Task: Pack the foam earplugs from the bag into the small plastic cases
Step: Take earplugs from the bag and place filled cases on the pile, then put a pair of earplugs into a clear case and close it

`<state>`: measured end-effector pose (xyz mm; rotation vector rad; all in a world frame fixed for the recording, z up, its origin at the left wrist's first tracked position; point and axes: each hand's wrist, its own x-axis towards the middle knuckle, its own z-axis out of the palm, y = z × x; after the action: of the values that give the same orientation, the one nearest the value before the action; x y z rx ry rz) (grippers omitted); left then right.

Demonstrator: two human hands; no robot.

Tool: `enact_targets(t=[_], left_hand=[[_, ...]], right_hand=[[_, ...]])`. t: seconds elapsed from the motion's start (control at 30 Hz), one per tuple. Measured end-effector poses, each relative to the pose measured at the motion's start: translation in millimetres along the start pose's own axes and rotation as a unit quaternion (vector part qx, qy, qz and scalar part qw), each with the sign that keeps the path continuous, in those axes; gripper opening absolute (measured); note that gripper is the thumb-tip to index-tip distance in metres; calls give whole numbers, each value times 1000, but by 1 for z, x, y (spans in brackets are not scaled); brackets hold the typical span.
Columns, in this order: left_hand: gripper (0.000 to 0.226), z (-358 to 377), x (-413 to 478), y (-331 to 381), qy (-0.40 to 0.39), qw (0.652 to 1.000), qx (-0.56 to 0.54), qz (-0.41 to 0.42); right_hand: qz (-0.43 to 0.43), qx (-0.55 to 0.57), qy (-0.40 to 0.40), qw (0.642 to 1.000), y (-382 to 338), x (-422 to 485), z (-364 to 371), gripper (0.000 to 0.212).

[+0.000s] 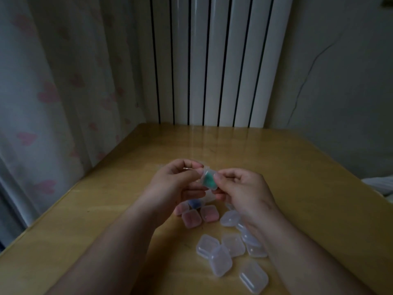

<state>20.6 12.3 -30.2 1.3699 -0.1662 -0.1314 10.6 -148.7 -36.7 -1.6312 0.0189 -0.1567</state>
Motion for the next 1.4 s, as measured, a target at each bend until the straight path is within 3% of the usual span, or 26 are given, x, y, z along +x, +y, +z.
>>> enact_targets(t=[0.27,0.4,0.5,0.77,0.93,1.03,1.1,1.2,1.23,1.33,1.4], left_hand=[[12,-18,1,13,55,984,171,-2],[16,-37,-2,23,13,913,402,-68],[16,-40,-2,24,-9,865,485,-129],[7,-36,3,14,-3,858,502,-109],[15,-33,4,12,-17,851,514,-104],[12,-34,5,12,-13,845,526,-98],[10,-36,6,12,28,857,510,-71],[20,-37,14,10,133,886,443,-12],[26,-37,18,8,161,880,446,2],[40,-37,28,-4,194,795,572,56],[42,-38,33,-14,193,788,581,72]], right_hand=[[-69,-83,-12,994,-3,-3,1,8],[-87,-118,0,989,-5,-3,-2,13],[-87,-146,11,985,-3,-1,-3,13],[-86,-165,28,982,-1,4,-2,21],[-76,-185,17,980,0,8,-2,23],[-24,-182,-22,983,-5,15,-5,18],[28,-149,-53,987,-11,21,-8,13],[37,-176,-69,981,-17,35,-8,20],[38,-195,-76,977,-17,40,-6,21],[22,-266,-97,959,-8,57,10,25],[-18,-329,-104,938,-1,67,23,25]])
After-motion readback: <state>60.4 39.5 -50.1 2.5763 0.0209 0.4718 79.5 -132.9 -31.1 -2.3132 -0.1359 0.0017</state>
